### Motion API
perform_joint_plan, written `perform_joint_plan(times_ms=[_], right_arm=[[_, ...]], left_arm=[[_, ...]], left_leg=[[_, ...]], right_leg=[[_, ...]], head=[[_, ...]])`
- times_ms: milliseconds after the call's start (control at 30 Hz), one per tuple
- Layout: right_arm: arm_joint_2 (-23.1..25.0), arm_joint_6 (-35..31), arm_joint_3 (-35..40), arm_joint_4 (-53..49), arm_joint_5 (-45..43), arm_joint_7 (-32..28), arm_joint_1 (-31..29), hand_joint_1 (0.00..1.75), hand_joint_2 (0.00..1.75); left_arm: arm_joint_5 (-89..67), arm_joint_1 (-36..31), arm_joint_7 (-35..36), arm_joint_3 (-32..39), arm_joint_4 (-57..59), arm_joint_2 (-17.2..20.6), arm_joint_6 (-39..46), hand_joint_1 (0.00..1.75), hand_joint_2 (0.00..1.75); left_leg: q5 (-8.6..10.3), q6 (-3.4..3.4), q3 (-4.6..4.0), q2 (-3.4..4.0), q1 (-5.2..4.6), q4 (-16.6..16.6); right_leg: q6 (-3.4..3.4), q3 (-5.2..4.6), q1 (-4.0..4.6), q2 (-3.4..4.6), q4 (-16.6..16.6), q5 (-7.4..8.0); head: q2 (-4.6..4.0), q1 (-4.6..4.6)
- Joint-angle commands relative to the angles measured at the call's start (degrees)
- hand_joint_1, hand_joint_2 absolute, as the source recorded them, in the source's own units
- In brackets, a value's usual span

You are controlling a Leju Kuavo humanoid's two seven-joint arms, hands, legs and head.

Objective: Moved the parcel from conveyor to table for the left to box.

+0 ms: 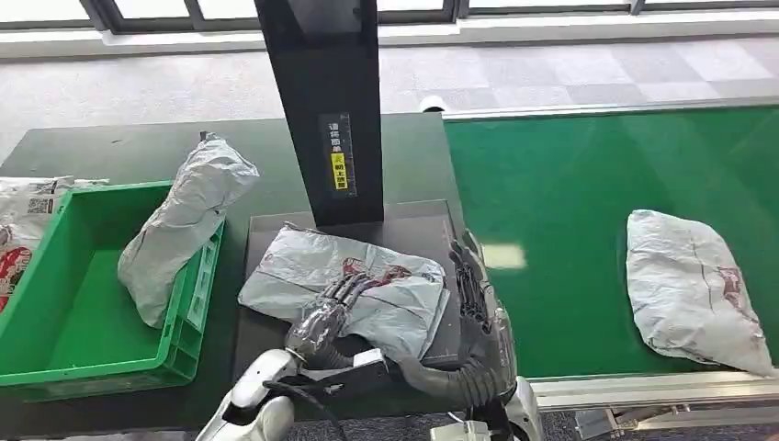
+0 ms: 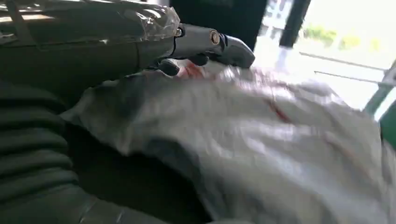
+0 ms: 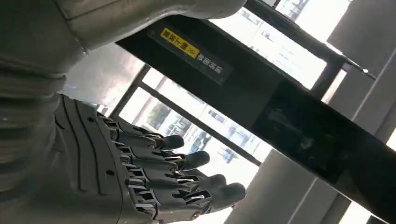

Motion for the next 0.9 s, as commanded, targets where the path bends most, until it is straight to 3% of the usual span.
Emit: perform_joint_plan(times_ms=[33,333,433,900], right_arm=[[-0.25,0.25,1.03,1.19,-0.61,0.04,-2.44,0.0,1.75],[-0.25,0.25,1.03,1.19,-0.61,0.04,-2.44,0.0,1.75],[-0.25,0.25,1.03,1.19,-0.61,0.04,-2.44,0.0,1.75],[-0.25,0.25,1.03,1.19,-0.61,0.04,-2.44,0.0,1.75]], left_arm=[[-3.98,-8.31,-1.15,-8.08,21.39,-1.27,-0.38,0.0,1.75],[-3.98,-8.31,-1.15,-8.08,21.39,-1.27,-0.38,0.0,1.75],[-3.98,-8.31,-1.15,-8.08,21.39,-1.27,-0.38,0.0,1.75],[-3.98,-8.31,-1.15,-8.08,21.39,-1.27,-0.38,0.0,1.75]], left_leg=[[0.06,-0.01,0.05,-0.02,0.01,-0.12],[0.06,0.05,0.07,-0.07,0.02,-0.07],[0.07,0.06,-0.41,0.02,-0.01,-0.08],[0.05,0.08,-0.27,-0.03,-0.01,-0.04]], right_leg=[[-0.07,0.06,0.02,-0.07,-0.11,0.05],[-0.01,0.22,0.01,-0.08,-0.13,0.08],[-0.02,0.14,-0.02,-0.03,-0.14,0.11],[0.01,0.32,-0.02,-0.06,-0.11,0.07]], head=[[0.0,-0.02],[0.0,0.0],[0.0,-0.02],[0.0,-0.02]])
